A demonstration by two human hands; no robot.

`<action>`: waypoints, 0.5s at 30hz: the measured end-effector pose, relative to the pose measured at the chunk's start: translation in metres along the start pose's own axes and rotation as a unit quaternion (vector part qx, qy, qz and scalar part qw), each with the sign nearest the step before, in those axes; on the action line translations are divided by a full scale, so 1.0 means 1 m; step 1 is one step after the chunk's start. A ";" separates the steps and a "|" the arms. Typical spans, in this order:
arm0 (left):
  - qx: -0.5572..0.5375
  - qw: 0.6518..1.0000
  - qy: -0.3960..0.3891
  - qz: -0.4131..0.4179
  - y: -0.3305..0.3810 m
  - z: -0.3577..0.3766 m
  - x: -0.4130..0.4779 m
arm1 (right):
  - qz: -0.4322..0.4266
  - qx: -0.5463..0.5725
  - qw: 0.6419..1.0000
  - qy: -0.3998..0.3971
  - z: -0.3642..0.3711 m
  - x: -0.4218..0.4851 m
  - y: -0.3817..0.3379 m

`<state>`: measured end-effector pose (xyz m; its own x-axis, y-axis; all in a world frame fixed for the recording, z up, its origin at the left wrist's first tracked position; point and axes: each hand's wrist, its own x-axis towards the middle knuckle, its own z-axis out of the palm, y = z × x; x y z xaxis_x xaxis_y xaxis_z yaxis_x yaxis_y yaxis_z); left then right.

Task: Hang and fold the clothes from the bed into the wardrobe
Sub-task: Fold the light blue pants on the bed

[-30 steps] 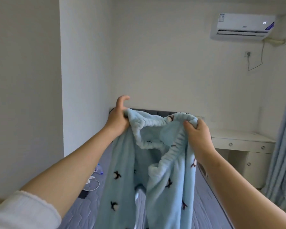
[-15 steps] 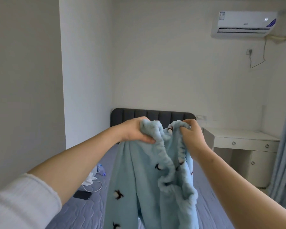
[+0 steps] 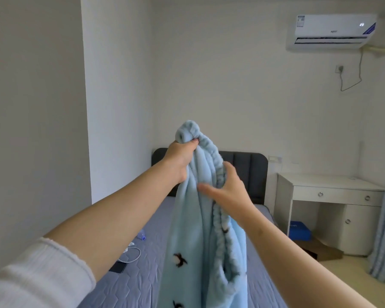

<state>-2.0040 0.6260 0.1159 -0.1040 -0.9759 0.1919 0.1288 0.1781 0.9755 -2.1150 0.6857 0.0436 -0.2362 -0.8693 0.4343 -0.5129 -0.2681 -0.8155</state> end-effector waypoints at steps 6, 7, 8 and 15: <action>-0.030 0.997 0.050 0.049 0.017 -0.023 0.002 | 0.047 -0.263 0.961 -0.067 0.001 0.000 0.029; -0.032 0.996 0.055 0.067 0.019 -0.029 0.004 | 0.044 -0.267 0.961 -0.049 -0.001 0.001 0.035; -0.026 0.994 0.058 0.090 0.019 -0.036 0.005 | 0.042 -0.252 0.967 -0.020 -0.005 0.003 0.039; 0.105 0.984 -0.122 0.080 -0.003 -0.067 -0.001 | -0.002 0.032 0.996 0.089 -0.020 0.019 0.017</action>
<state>-1.9380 0.6184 0.1051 -0.3361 -0.8786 0.3392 -0.0418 0.3737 0.9266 -2.1447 0.6731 0.0451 -0.3797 -0.7827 0.4932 -0.4621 -0.3013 -0.8341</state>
